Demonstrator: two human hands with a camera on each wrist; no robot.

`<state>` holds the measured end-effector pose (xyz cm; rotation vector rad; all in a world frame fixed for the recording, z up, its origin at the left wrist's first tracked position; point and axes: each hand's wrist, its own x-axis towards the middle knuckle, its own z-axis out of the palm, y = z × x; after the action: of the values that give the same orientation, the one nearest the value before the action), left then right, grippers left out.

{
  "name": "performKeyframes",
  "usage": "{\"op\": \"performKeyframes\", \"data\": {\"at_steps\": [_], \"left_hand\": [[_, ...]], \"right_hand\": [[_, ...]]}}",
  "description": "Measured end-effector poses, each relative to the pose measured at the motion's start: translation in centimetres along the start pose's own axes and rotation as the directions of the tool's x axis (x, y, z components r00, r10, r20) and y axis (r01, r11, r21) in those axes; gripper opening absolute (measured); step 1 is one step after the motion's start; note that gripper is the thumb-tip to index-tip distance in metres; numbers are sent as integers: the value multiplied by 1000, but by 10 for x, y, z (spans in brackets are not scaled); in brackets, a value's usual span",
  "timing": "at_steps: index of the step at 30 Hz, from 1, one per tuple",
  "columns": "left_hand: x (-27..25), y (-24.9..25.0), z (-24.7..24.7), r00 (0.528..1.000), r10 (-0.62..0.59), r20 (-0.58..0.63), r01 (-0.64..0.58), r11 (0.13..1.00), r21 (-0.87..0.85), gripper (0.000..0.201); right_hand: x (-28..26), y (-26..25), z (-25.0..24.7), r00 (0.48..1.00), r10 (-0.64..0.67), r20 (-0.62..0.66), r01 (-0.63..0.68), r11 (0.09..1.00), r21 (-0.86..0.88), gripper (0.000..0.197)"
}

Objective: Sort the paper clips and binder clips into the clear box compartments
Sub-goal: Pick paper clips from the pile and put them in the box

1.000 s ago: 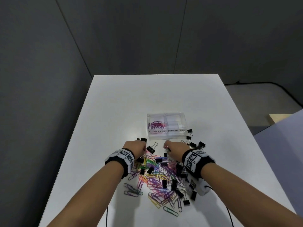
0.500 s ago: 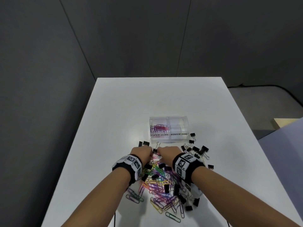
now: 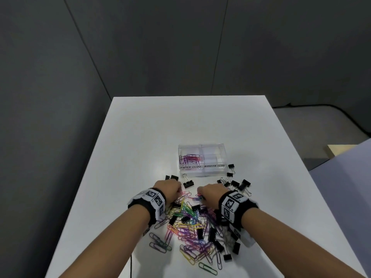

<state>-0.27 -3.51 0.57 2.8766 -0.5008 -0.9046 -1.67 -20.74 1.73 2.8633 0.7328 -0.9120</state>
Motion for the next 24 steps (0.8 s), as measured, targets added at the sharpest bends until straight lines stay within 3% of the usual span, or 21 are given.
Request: {"op": "performKeyframes", "data": {"at_steps": [7,12,15,18,24], "left_hand": [[-15,-33,-29,992,17,-128,-32,993,-117,21],[-13,-49,-65,959,-38,-281,-15,983,-181,22],[-6,-54,-83,948,-82,-308,19,979,-204,22],[2,-58,-92,957,-102,-271,56,983,-174,21],[17,-51,-95,963,-96,-250,79,994,-79,21]], "right_hand": [[-11,25,-42,996,3,-91,8,992,122,23],[8,35,-95,957,121,-263,-120,993,18,22],[32,26,-110,968,151,-200,-171,982,-85,24],[55,11,-109,982,118,-144,-136,983,-119,26],[79,0,-95,990,37,-134,-31,999,42,32]]}}
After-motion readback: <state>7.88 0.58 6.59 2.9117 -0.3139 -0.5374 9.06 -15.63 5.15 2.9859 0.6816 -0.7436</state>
